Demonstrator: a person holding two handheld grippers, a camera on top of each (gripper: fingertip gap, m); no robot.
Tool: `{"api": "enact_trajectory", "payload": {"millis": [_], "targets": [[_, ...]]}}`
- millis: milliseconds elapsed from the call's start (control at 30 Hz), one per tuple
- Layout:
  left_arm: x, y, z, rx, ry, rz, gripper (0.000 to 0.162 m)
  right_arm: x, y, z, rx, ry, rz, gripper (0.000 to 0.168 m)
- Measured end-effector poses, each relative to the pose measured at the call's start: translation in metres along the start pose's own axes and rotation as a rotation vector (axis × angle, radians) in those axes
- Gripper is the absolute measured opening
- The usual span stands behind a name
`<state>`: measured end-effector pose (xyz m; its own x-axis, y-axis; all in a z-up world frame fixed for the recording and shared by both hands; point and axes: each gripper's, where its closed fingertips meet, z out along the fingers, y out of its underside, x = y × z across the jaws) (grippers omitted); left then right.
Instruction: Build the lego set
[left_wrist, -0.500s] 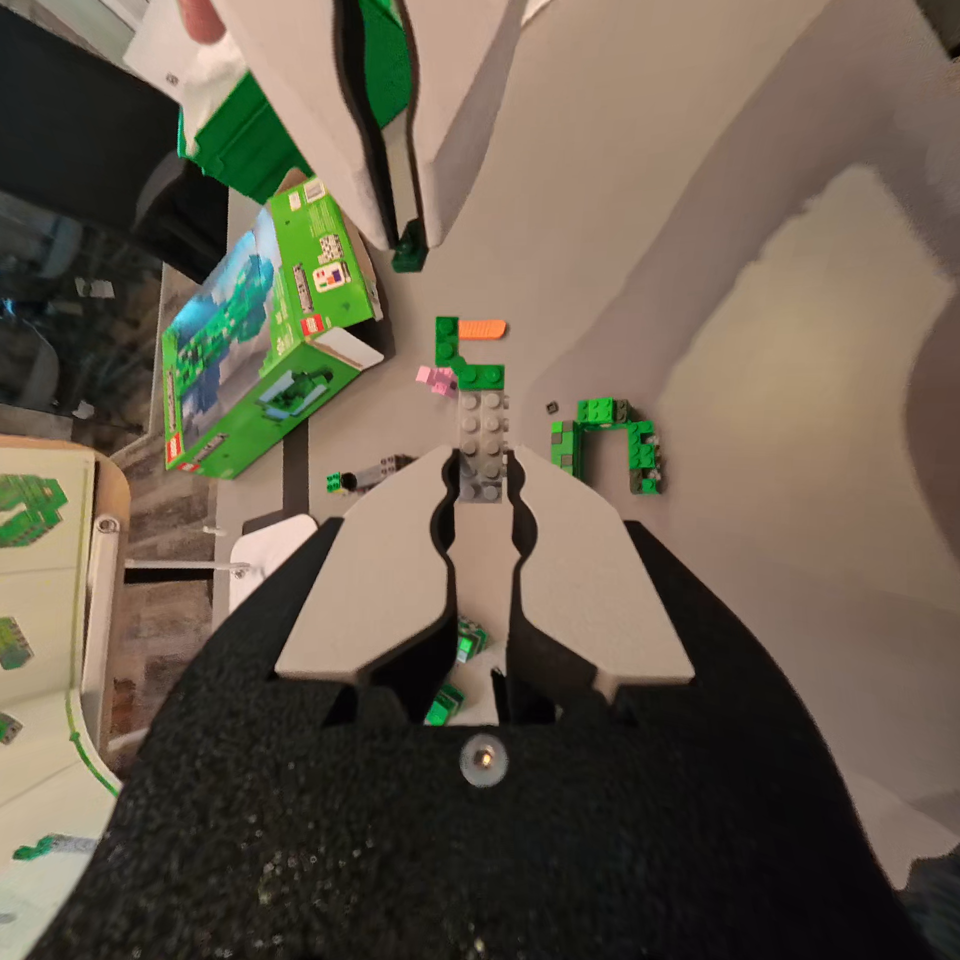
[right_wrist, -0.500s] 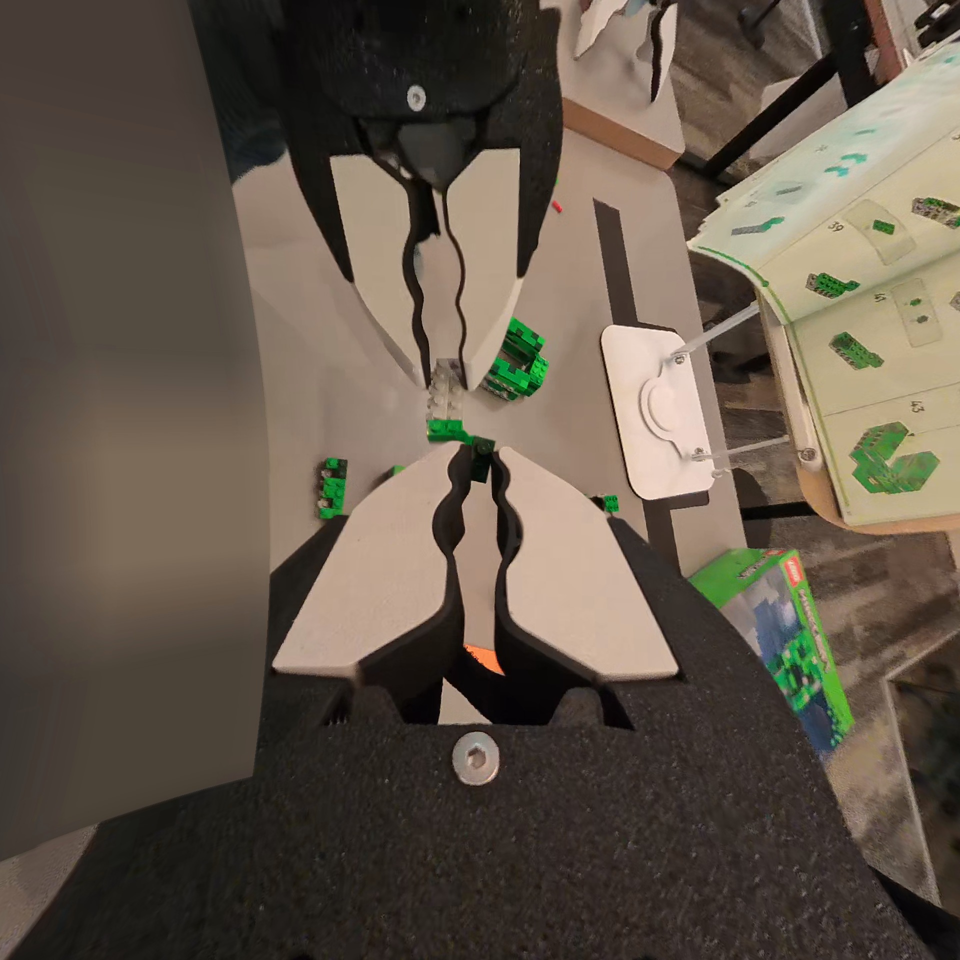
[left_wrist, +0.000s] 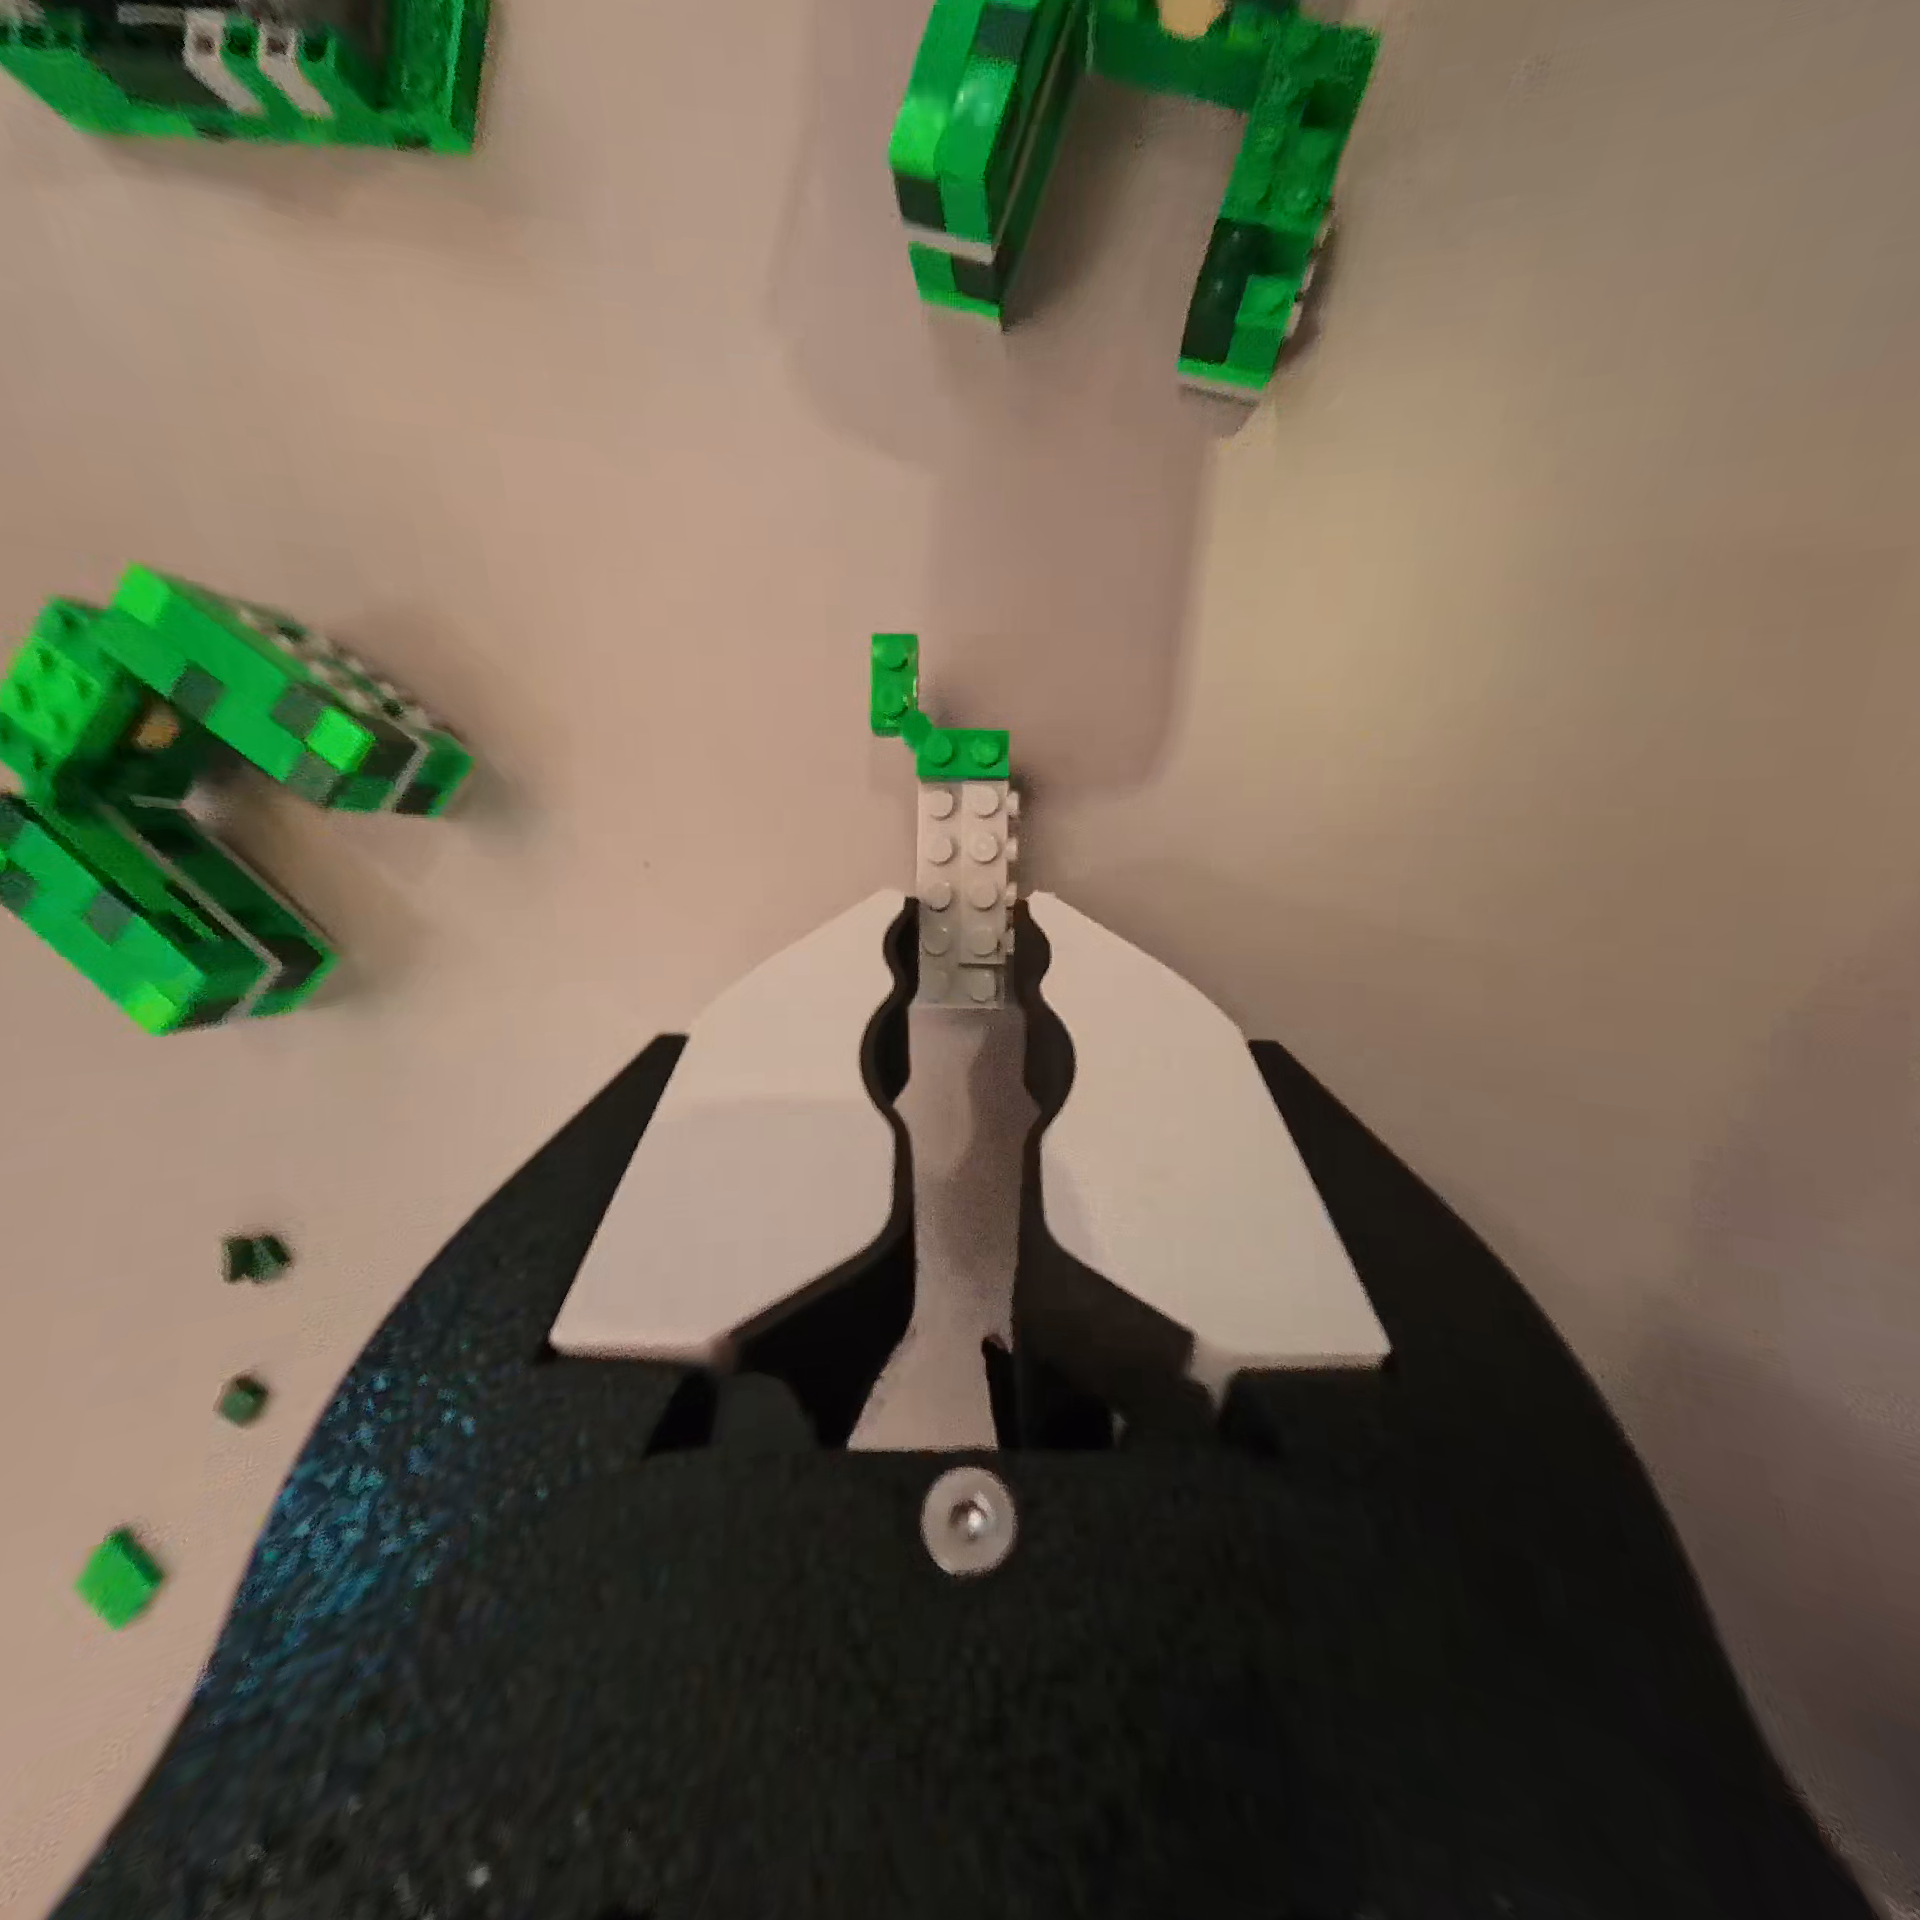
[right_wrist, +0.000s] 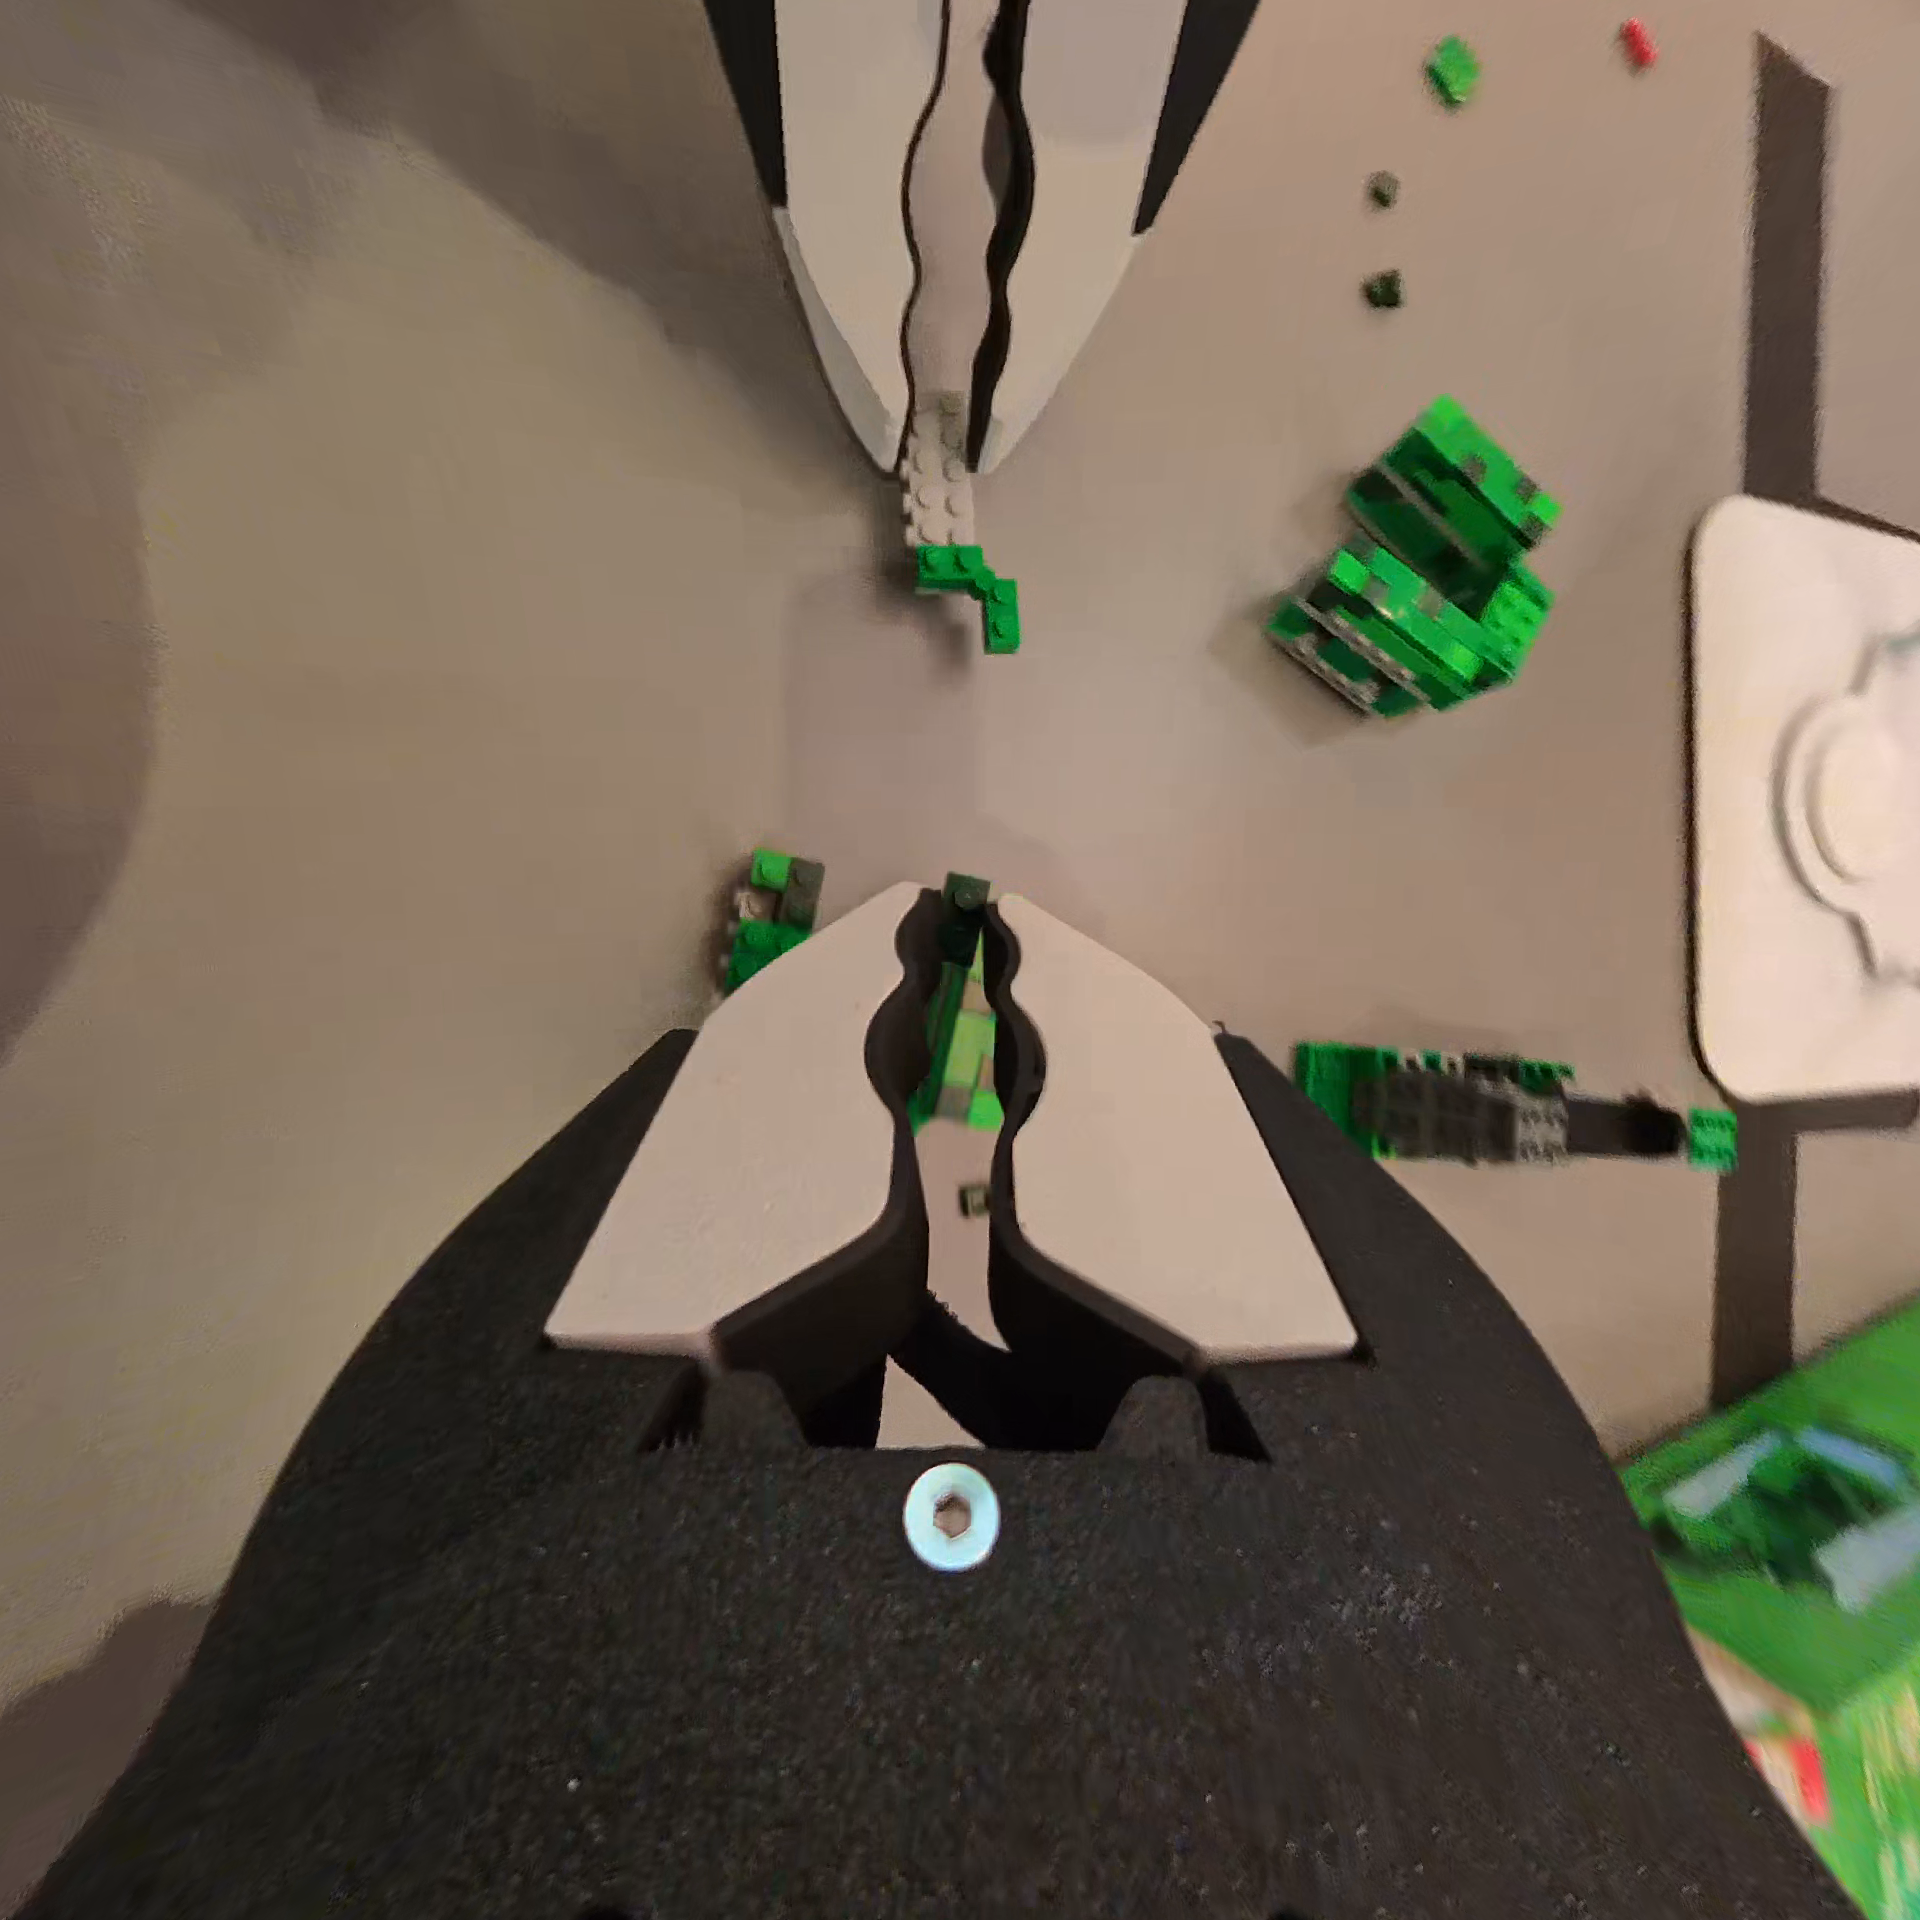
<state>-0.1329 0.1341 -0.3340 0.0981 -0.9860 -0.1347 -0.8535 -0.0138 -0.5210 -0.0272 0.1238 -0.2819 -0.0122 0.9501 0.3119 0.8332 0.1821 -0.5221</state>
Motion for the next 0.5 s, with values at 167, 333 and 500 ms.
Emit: {"api": "enact_trajectory", "payload": {"millis": [167,333,500], "targets": [[0.004,0.008,0.004,0.075,-0.020,-0.084,0.018,-0.006,-0.020,0.029,0.008,-0.063,-0.106,0.007],[0.002,0.017,-0.003,0.141,-0.063,-0.121,0.025,-0.007,-0.034,0.034,0.037,-0.108,-0.129,0.007],[0.005,0.021,-0.006,0.166,-0.042,-0.111,0.022,-0.006,-0.041,0.044,0.040,-0.147,-0.137,0.007]]}}
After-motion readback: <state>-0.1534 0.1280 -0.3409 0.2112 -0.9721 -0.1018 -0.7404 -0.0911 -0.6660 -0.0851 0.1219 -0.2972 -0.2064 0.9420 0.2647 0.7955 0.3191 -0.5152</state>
